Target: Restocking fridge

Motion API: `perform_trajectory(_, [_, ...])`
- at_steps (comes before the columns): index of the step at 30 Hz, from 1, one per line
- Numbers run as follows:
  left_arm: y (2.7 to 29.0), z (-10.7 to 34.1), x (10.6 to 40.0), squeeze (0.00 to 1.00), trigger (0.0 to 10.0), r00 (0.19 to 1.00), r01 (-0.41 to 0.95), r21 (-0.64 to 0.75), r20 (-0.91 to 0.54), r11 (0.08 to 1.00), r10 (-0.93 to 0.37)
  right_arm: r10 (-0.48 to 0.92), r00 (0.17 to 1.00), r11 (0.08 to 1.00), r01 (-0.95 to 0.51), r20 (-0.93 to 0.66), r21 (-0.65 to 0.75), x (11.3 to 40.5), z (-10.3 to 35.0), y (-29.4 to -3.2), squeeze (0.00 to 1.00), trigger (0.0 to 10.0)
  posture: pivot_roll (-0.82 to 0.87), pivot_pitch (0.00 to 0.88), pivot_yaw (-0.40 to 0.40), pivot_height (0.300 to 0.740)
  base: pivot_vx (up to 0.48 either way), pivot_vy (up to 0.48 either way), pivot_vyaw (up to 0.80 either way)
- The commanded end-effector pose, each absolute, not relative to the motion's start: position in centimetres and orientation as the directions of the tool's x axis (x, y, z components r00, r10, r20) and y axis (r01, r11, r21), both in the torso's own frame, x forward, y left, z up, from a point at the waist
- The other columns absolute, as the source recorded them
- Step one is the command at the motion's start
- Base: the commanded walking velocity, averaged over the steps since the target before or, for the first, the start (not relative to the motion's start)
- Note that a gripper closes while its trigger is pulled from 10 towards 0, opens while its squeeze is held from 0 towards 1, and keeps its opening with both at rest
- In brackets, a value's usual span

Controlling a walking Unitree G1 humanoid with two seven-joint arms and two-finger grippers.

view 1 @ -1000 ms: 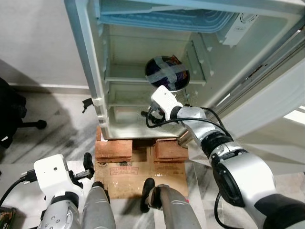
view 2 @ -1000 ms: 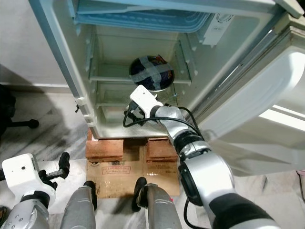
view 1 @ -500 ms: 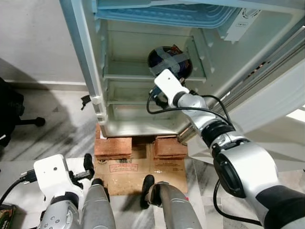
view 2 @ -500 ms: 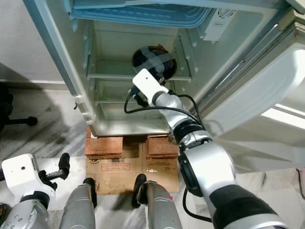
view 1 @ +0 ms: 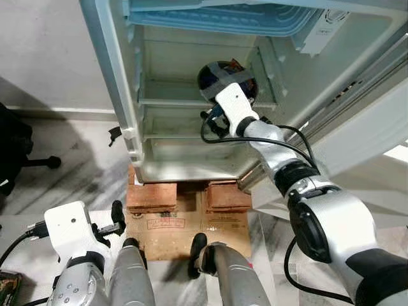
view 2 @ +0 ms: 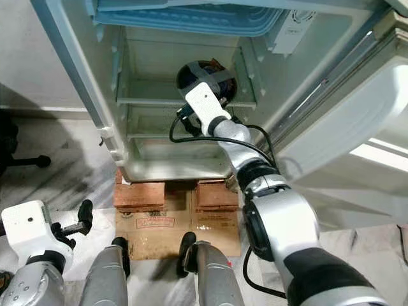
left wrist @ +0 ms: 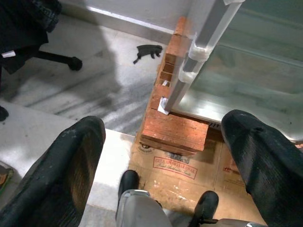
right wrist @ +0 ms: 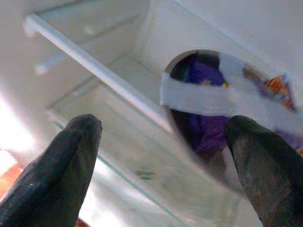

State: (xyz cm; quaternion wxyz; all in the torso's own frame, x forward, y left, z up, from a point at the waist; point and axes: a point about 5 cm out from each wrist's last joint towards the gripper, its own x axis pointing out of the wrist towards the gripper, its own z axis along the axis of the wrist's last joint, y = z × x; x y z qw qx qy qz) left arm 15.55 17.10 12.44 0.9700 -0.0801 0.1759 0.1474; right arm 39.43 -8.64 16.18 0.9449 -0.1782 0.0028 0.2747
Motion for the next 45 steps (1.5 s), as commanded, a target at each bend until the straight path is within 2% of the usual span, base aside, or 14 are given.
perform_trajectory(1, [16.8,12.1,15.4,0.00,10.0,0.885,-0.335,-0.133,-0.383,0.933,0.263,0.551,0.829,0.785,-0.553,-0.095,-0.279,39.2,15.8,-9.2,1.00,10.0,0.26,0.329,-0.178,0.740,0.000,0.000,0.00])
perform_trajectory(4, [16.5,12.2,15.7,0.00,10.0,0.892,-0.321,-0.140,-0.378,0.937,0.249,0.696,0.702,0.668,-0.711,-0.154,-0.221,38.1,14.5,-8.4,1.00,10.0,0.25,0.330,-0.174,0.740,0.000,0.000,0.00])
perform_trajectory(5, [16.5,12.2,15.7,0.00,10.0,0.892,-0.321,-0.140,-0.378,0.937,0.249,0.696,0.702,0.668,-0.711,-0.154,-0.221,38.1,14.5,-8.4,1.00,10.0,0.25,0.330,-0.174,0.740,0.000,0.000,0.00])
perform_trajectory(7, [16.6,12.1,15.7,0.00,10.0,0.891,-0.316,-0.138,-0.383,0.939,0.244,0.755,0.600,0.555,-0.800,-0.264,-0.230,37.0,12.6,-8.0,1.00,10.0,0.24,0.335,-0.171,0.740,0.000,0.000,0.00])
perform_trajectory(9, [16.6,12.1,15.5,0.00,10.0,0.888,-0.318,-0.137,-0.389,0.938,0.245,0.758,0.577,0.529,-0.816,-0.304,-0.232,36.6,11.8,-7.9,1.00,10.0,0.25,0.340,-0.170,0.740,0.000,0.000,0.00])
perform_trajectory(21, [16.4,12.3,14.6,0.00,10.0,0.882,-0.315,-0.146,-0.409,0.938,0.233,0.640,0.688,0.573,-0.724,-0.342,-0.384,36.8,11.5,-5.3,1.00,10.0,0.26,0.382,-0.165,0.740,0.000,0.000,0.00])
perform_trajectory(24, [16.2,12.9,14.4,0.00,10.0,0.898,-0.292,-0.146,-0.383,0.945,0.218,0.591,0.743,0.624,-0.668,-0.314,-0.405,37.3,12.0,-5.2,1.00,10.0,0.27,0.388,-0.172,0.740,0.000,0.000,0.00])
perform_trajectory(26, [16.2,12.8,14.2,0.00,10.0,0.890,-0.307,-0.149,-0.394,0.940,0.228,0.568,0.763,0.636,-0.644,-0.308,-0.425,37.5,12.3,-5.3,1.00,10.0,0.28,0.397,-0.176,0.740,0.000,0.000,0.00])
perform_trajectory(27, [16.4,12.6,14.0,0.00,10.0,0.884,-0.318,-0.146,-0.403,0.937,0.237,0.521,0.801,0.673,-0.599,-0.296,-0.434,37.9,12.6,-5.6,1.00,10.0,0.28,0.403,-0.179,0.740,0.000,0.000,0.00])
perform_trajectory(35, [16.3,12.5,13.4,0.00,10.0,0.874,-0.329,-0.144,-0.422,0.933,0.243,0.307,0.926,0.804,-0.377,-0.221,-0.460,39.8,15.3,-7.2,1.00,10.0,0.29,0.411,-0.184,0.740,0.000,0.000,0.00])
perform_trajectory(40, [16.4,12.4,13.7,0.00,10.0,0.874,-0.327,-0.141,-0.421,0.934,0.243,0.284,0.941,0.840,-0.338,-0.186,-0.424,40.2,16.3,-7.3,1.00,10.0,0.29,0.404,-0.184,0.740,0.000,0.000,0.00])
perform_trajectory(45, [16.2,11.9,14.9,0.00,10.0,0.883,-0.314,-0.151,-0.409,0.937,0.230,0.292,0.943,0.856,-0.331,-0.158,-0.397,40.2,16.3,-7.9,1.00,10.0,0.26,0.361,-0.182,0.740,0.000,0.000,0.00])
